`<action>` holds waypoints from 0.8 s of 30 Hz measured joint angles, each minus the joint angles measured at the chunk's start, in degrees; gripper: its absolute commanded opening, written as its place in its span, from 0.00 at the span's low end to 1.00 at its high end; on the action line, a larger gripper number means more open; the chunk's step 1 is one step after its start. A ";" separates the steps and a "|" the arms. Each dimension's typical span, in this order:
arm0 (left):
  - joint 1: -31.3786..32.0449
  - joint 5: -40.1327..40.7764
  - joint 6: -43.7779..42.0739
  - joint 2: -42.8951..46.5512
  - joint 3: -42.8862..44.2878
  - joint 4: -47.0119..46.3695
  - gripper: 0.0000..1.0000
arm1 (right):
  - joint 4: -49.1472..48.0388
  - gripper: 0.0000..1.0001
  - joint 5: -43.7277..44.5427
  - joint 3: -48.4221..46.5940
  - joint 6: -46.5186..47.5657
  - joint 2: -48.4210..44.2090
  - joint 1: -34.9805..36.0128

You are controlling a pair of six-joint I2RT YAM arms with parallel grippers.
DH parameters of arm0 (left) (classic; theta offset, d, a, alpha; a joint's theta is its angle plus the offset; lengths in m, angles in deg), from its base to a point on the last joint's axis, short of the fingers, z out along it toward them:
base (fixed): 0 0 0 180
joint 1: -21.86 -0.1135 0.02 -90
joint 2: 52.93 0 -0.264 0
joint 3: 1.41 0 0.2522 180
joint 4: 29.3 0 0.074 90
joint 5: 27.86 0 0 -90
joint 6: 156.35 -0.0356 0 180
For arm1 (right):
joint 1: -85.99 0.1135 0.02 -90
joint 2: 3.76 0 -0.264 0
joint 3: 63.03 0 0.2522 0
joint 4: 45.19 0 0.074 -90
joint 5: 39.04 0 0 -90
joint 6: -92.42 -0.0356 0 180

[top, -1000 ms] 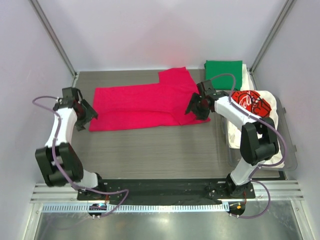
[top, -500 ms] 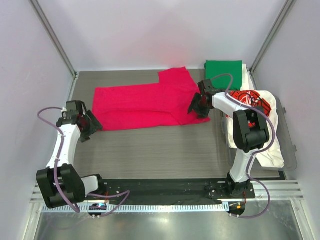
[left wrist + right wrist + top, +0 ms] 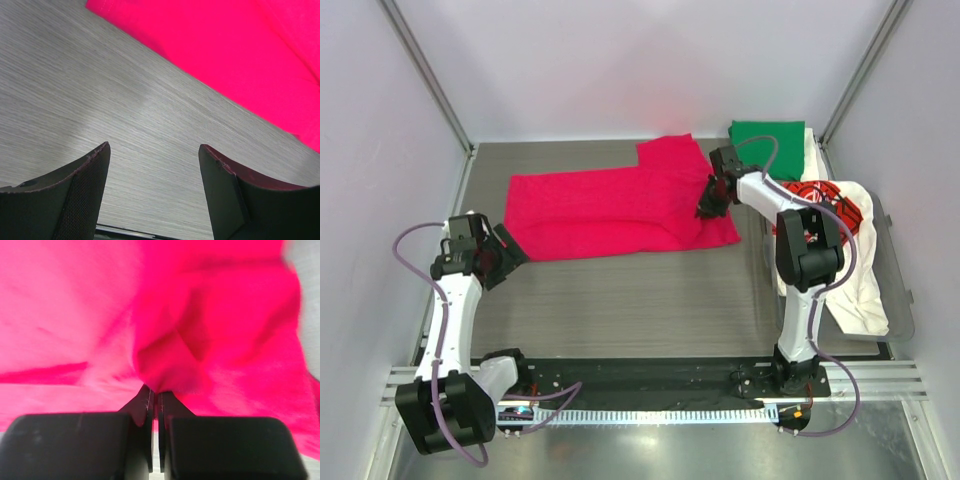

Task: Fold and stack the t-shirts
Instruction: Fold the tshirt

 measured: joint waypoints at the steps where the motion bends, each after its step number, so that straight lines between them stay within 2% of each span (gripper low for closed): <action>1: 0.00 -0.04 0.00 0.00 -0.02 -0.15 0.73 | 0.46 0.01 -0.39 -2.16 -0.52 0.70 0.02; 4: 0.07 -0.17 0.02 -0.04 -0.04 -0.70 0.72 | 1.27 0.02 -2.08 -14.53 -2.73 6.16 0.11; 5: 0.07 -0.20 0.02 -0.09 -0.04 -0.76 0.72 | 1.95 0.11 -2.73 -19.96 -3.23 8.79 0.13; 6: 0.09 -0.22 0.04 -0.17 -0.04 -0.76 0.72 | 1.62 0.51 -4.31 -27.15 -4.07 12.68 0.15; 7: 0.11 -0.24 0.04 -0.35 -0.04 -0.81 0.72 | 0.74 0.63 -5.38 -31.69 -4.39 15.06 0.15; 8: 0.11 -0.24 0.04 -0.52 -0.04 -0.79 0.72 | 1.79 0.86 -7.08 -39.43 -5.29 19.37 0.17; 9: 0.15 -0.22 0.04 -0.63 -0.04 -0.76 0.72 | 1.33 0.90 -8.46 -45.88 -6.05 22.88 0.20; 11: 0.28 -0.20 0.07 -0.68 -0.04 -0.76 0.72 | 0.74 0.93 -10.54 -53.07 -6.19 27.06 0.20; 14: 0.76 -0.17 0.13 -0.70 -0.04 -0.81 0.72 | 0.59 0.94 -12.02 -50.53 -6.08 26.23 0.20; 21: 1.14 -0.13 0.83 -2.34 -0.04 -0.85 0.72 | 1.05 0.93 -8.17 -25.16 -3.48 12.02 -0.24; 24: 1.14 0.15 0.98 -2.67 -0.04 -0.83 0.72 | 1.18 0.86 -2.67 -12.37 -2.32 1.90 -0.66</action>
